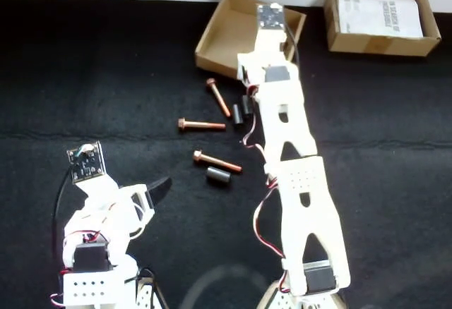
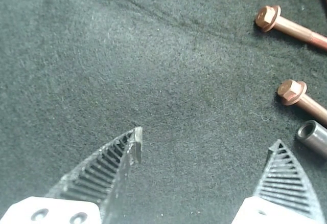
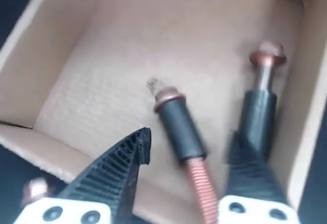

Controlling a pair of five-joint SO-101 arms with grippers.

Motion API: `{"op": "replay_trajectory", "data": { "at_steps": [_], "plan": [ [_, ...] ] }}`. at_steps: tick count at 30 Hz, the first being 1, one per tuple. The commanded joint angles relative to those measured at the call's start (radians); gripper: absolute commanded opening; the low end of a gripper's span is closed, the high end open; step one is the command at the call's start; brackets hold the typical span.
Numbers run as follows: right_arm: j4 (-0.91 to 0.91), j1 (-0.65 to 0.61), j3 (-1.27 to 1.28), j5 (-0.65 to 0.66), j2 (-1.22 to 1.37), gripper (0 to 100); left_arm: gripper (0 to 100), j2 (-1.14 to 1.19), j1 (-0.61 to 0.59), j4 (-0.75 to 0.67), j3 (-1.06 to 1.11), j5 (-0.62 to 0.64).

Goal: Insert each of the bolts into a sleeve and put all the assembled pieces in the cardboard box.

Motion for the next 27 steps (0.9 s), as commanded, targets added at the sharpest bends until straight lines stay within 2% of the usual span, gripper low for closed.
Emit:
{"op": "replay_trajectory", "data": {
  "at_steps": [1, 6, 13, 21, 27],
  "plan": [
    [0.182, -0.016, -0.124, 0.012, -0.085, 27.2, 37, -0.030, -0.012, -0.002, 0.019, 0.000],
    [0.418, -0.033, -0.315, 0.012, -0.196, 27.1, 37, -0.030, -0.012, -0.002, 0.019, 0.000],
    [0.711, -0.124, -0.331, 0.006, -0.440, 27.1, 37, -0.030, -0.012, -0.002, 0.019, 0.000],
    [0.716, -0.166, -0.255, 0.002, -0.576, 27.1, 37, -0.030, -0.013, -0.002, 0.019, -0.002],
    [0.714, -0.173, 0.166, -0.087, -0.794, 27.1, 37, -0.030, -0.013, -0.002, 0.019, -0.002]
  ]
}}
